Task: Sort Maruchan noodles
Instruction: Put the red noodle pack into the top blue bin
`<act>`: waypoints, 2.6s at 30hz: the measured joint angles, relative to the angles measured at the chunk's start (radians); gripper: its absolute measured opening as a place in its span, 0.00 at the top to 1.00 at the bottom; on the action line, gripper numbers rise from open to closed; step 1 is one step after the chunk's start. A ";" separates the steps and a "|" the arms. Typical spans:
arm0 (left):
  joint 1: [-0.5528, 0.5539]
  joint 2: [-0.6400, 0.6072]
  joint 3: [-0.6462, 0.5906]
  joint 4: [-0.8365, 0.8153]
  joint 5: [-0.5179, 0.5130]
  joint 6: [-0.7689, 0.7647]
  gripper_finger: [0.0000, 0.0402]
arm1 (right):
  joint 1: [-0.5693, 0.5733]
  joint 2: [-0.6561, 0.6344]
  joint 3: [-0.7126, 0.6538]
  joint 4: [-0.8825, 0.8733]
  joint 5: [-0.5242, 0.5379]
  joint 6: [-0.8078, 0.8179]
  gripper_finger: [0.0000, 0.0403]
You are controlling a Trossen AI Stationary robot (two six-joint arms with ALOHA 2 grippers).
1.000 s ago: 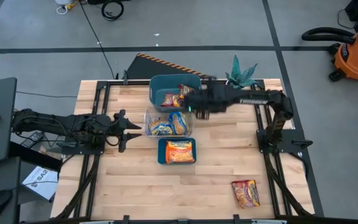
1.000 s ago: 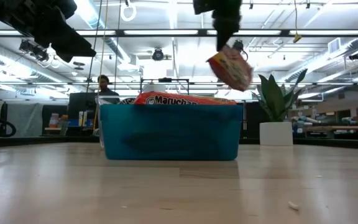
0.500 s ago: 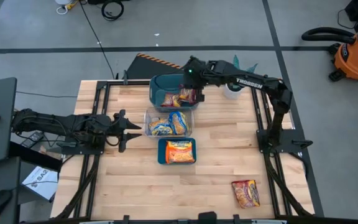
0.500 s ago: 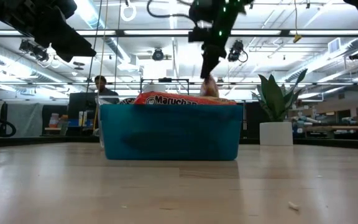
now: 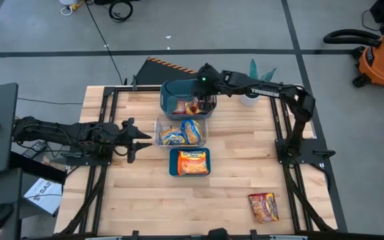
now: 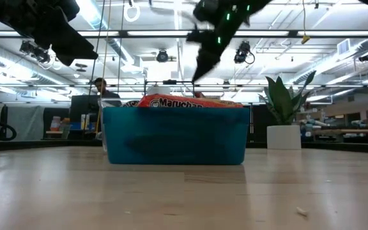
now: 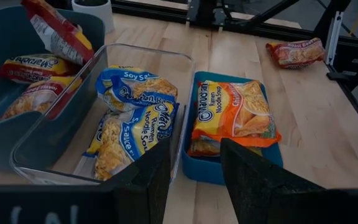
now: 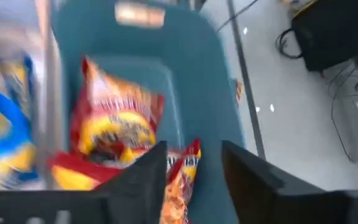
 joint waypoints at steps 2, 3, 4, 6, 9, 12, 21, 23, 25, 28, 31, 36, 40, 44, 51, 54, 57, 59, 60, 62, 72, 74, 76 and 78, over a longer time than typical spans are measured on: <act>0.000 0.000 0.000 -0.001 0.000 -0.001 0.64 | 0.020 -0.032 0.038 -0.043 0.013 0.060 0.56; 0.000 0.000 0.000 -0.001 0.000 -0.001 0.64 | 0.030 -0.054 0.054 -0.078 0.012 0.095 0.52; 0.000 0.000 0.000 -0.001 0.000 -0.001 0.64 | 0.039 -0.073 0.066 -0.117 0.005 0.144 0.48; 0.000 0.000 0.000 -0.006 0.000 -0.002 0.64 | 0.061 -0.108 0.068 -0.201 -0.051 0.264 0.42; 0.000 0.000 0.000 -0.017 0.000 -0.020 0.64 | 0.092 -0.143 0.065 -0.309 -0.220 0.423 0.37; 0.000 0.000 0.000 -0.015 0.000 -0.021 0.64 | 0.144 -0.172 0.006 -0.406 -0.367 0.620 0.37; 0.000 0.000 0.000 -0.016 0.000 -0.036 0.64 | 0.517 -0.170 -0.244 -0.513 -0.291 0.932 0.41; 0.000 0.000 0.000 -0.016 0.000 -0.020 0.64 | 0.607 -0.171 -0.290 -0.497 -0.257 1.013 0.41; 0.000 0.000 0.000 -0.016 0.000 -0.014 0.64 | 0.693 -0.171 -0.345 -0.503 -0.249 1.110 0.41; 0.000 0.000 0.000 -0.014 0.000 -0.011 0.64 | 0.798 -0.171 -0.428 -0.454 -0.294 1.268 0.41; 0.000 0.000 0.000 -0.014 0.000 -0.008 0.64 | 0.878 -0.171 -0.514 -0.367 -0.376 1.429 0.41; 0.001 0.000 0.000 -0.012 0.000 0.009 0.64 | 0.984 -0.170 -0.555 -0.318 -0.407 1.604 0.41; 0.001 0.000 0.000 0.001 0.000 0.040 0.64 | 1.034 -0.170 -0.567 -0.287 -0.327 1.621 0.42; 0.001 0.000 0.000 0.002 -0.001 0.048 0.64 | 1.060 -0.168 -0.596 -0.209 -0.252 1.601 0.43; 0.001 0.000 0.000 0.001 0.000 0.084 0.64 | 1.129 -0.139 -0.653 -0.157 -0.213 1.507 0.44; 0.001 0.000 0.000 -0.009 0.000 0.084 0.64 | 1.144 -0.139 -0.668 -0.139 -0.211 1.508 0.46; 0.001 0.000 0.000 -0.012 0.000 0.081 0.64 | 1.149 -0.139 -0.690 -0.094 -0.208 1.494 0.49; 0.001 0.000 0.000 -0.015 0.000 0.081 0.64 | 1.150 -0.139 -0.708 -0.060 -0.195 1.481 0.52; 0.001 0.000 0.000 -0.016 0.000 0.081 0.64 | 1.150 -0.139 -0.721 -0.034 -0.195 1.479 0.53; 0.001 0.000 0.000 -0.019 0.000 0.080 0.64 | 1.149 -0.139 -0.748 0.010 -0.194 1.472 0.56; 0.001 0.000 0.000 -0.023 0.000 0.084 0.64 | 1.150 -0.139 -0.768 0.021 -0.243 1.434 0.86; 0.001 0.000 0.000 -0.023 0.000 0.084 0.64 | 1.146 -0.139 -0.767 0.013 -0.283 1.434 0.96; 0.001 0.000 0.000 -0.022 0.000 0.085 0.64 | 1.133 -0.139 -0.750 -0.016 -0.304 1.439 0.98; 0.001 0.000 0.000 -0.022 0.000 0.085 0.64 | 1.112 -0.145 -0.719 -0.059 -0.295 1.455 0.98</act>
